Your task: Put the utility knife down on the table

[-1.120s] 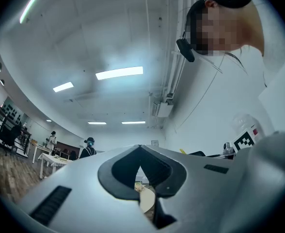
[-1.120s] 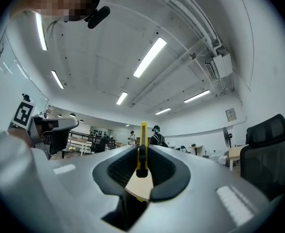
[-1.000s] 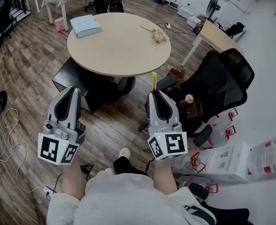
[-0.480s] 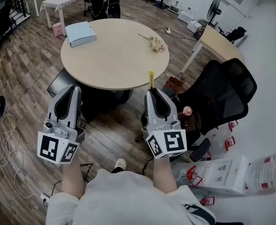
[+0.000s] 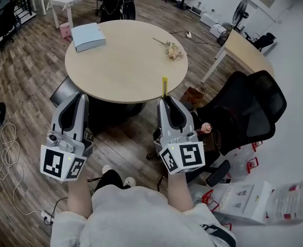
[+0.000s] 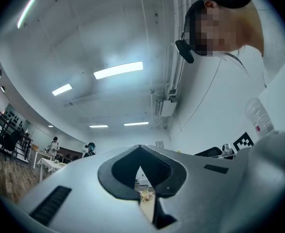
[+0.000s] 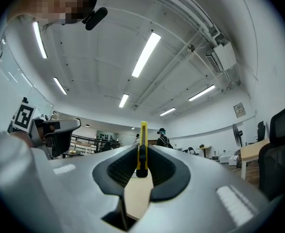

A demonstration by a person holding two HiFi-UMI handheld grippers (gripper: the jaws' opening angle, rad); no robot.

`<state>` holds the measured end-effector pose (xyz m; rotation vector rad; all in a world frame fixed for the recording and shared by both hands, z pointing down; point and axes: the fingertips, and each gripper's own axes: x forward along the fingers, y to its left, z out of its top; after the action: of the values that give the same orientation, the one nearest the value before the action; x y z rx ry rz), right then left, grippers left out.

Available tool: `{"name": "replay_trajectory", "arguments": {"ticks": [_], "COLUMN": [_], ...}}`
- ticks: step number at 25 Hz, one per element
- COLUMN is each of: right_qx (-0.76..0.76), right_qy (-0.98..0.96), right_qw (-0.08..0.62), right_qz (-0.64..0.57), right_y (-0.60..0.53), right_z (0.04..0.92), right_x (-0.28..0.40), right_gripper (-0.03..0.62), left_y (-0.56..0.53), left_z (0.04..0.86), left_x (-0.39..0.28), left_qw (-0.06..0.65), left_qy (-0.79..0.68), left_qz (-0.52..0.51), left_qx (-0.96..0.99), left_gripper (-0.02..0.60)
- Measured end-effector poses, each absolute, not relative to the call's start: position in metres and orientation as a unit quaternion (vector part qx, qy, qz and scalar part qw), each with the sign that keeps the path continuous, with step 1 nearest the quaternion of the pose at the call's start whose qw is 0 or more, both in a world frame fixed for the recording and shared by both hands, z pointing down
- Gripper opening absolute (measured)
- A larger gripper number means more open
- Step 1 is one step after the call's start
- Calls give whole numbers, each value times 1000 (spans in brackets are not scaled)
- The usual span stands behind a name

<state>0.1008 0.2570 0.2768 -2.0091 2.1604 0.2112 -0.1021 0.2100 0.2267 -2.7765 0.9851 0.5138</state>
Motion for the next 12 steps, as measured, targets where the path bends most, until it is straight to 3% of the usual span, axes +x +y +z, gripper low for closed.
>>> {"name": "replay_trajectory", "arguments": {"ticks": [12], "right_qx": [-682], "right_qy": [722], "right_qw": [94], "right_qz": [72], "right_y": [189], "right_z": [276], "right_x": [120], "right_gripper": [74], "left_y": [139], "left_z": [224], "left_x": [-87], "left_qw": [77], "left_qy": [325], "left_qz": [175], "left_qx": [-926], "left_gripper": [8]}}
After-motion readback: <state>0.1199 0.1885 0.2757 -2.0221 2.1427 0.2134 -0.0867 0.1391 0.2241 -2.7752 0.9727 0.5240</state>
